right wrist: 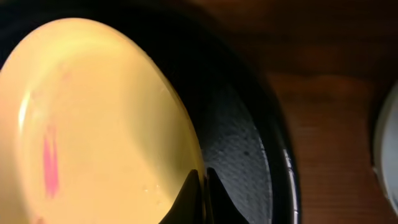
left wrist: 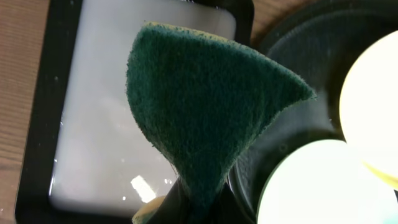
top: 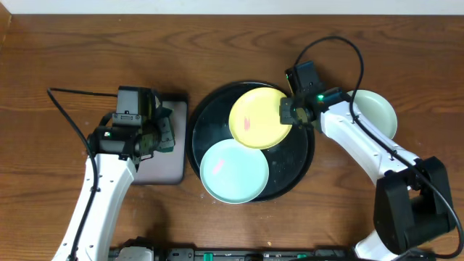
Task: Clean dirty plates on tray and stack at the side
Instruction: 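Move the right gripper to the yellow plate rim and grip it, then bring the green sponge with the left gripper onto the yellow plate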
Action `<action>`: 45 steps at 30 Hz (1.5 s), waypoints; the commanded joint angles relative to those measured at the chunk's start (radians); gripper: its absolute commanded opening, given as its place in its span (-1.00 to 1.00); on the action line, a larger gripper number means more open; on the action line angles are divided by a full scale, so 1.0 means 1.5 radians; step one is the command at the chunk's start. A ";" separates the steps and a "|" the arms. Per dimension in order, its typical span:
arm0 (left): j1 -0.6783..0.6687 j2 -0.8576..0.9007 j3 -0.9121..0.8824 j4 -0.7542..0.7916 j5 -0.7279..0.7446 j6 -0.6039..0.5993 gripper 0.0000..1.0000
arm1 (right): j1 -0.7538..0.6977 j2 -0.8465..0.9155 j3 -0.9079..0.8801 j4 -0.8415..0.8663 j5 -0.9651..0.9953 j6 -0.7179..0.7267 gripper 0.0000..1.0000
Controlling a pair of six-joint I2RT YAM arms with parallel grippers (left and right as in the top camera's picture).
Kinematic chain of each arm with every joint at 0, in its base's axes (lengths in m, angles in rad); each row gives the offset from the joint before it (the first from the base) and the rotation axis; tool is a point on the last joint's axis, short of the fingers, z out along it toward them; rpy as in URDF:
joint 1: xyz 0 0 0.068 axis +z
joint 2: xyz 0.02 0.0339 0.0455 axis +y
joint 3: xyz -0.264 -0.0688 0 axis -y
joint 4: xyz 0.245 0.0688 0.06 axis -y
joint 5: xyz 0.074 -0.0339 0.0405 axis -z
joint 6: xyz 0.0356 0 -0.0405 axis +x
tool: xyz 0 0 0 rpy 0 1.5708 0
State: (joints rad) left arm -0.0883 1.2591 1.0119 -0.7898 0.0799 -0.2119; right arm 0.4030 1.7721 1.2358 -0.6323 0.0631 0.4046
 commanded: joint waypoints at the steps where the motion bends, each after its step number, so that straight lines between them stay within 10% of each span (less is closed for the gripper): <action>1: -0.006 0.016 0.087 -0.029 0.012 0.011 -0.86 | -0.002 0.014 0.002 -0.002 0.039 -0.011 -0.98; 8: -0.056 0.120 0.286 -0.167 0.012 0.029 -0.86 | -0.006 0.066 0.000 0.065 0.048 -0.012 -0.97; 38: -0.211 0.213 0.298 -0.019 0.013 -0.101 -0.86 | -0.014 0.107 -0.018 0.094 0.009 -0.040 -0.54; 45: -0.168 0.335 0.394 -0.058 0.174 -0.102 -0.86 | -0.014 0.107 -0.037 0.113 0.010 -0.041 -0.54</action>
State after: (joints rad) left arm -0.3542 1.7073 1.5322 -0.8700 0.2081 -0.3485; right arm 0.3817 1.9217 1.1934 -0.4671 0.0784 0.3511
